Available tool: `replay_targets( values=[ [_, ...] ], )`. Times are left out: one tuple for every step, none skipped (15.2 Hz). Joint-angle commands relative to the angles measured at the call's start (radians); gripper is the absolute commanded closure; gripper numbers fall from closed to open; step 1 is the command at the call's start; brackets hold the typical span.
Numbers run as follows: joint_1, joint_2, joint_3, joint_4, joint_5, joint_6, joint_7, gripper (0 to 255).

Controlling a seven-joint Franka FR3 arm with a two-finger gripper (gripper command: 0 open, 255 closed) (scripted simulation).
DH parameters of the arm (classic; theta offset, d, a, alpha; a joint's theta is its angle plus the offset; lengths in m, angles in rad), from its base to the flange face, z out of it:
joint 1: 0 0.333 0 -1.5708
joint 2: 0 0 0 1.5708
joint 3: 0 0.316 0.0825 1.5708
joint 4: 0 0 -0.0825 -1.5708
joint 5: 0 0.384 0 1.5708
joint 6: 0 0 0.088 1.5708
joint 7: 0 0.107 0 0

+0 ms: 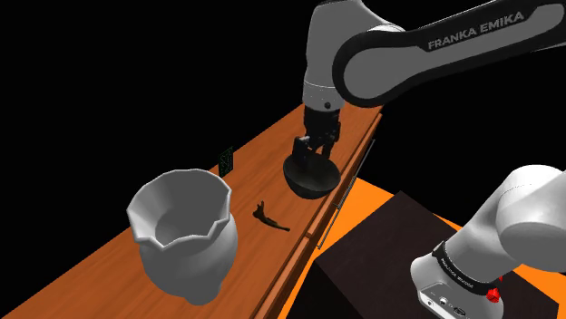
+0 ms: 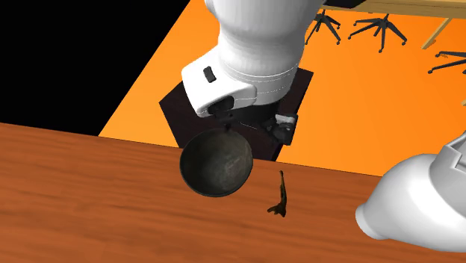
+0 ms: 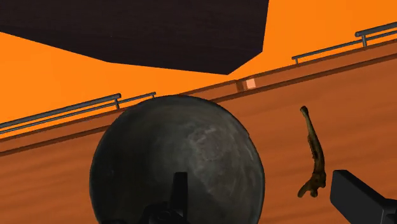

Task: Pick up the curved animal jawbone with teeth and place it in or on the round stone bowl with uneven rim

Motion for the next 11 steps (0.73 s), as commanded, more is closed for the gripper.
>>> replay_targets(
  values=[
    [0.013, 0.064, 0.031, 0.014, -0.020, 0.048, 0.023, 0],
    [0.019, 0.099, 0.046, 0.026, -0.035, 0.067, 0.037, 0],
    [0.025, 0.135, 0.059, 0.040, -0.051, 0.085, 0.051, 0],
    [0.031, 0.171, 0.072, 0.054, -0.070, 0.103, 0.067, 0],
    [0.038, 0.208, 0.085, 0.070, -0.090, 0.119, 0.083, 0],
    [0.046, 0.246, 0.095, 0.087, -0.112, 0.133, 0.100, 0],
    [0.054, 0.283, 0.104, 0.104, -0.135, 0.147, 0.118, 0],
    [0.064, 0.322, 0.112, 0.123, -0.160, 0.159, 0.136, 0],
    [0.075, 0.360, 0.118, 0.142, -0.185, 0.170, 0.154, 0],
    [0.087, 0.399, 0.123, 0.163, -0.212, 0.180, 0.173, 0],
    [0.101, 0.437, 0.126, 0.184, -0.238, 0.188, 0.191, 0]
  ],
)
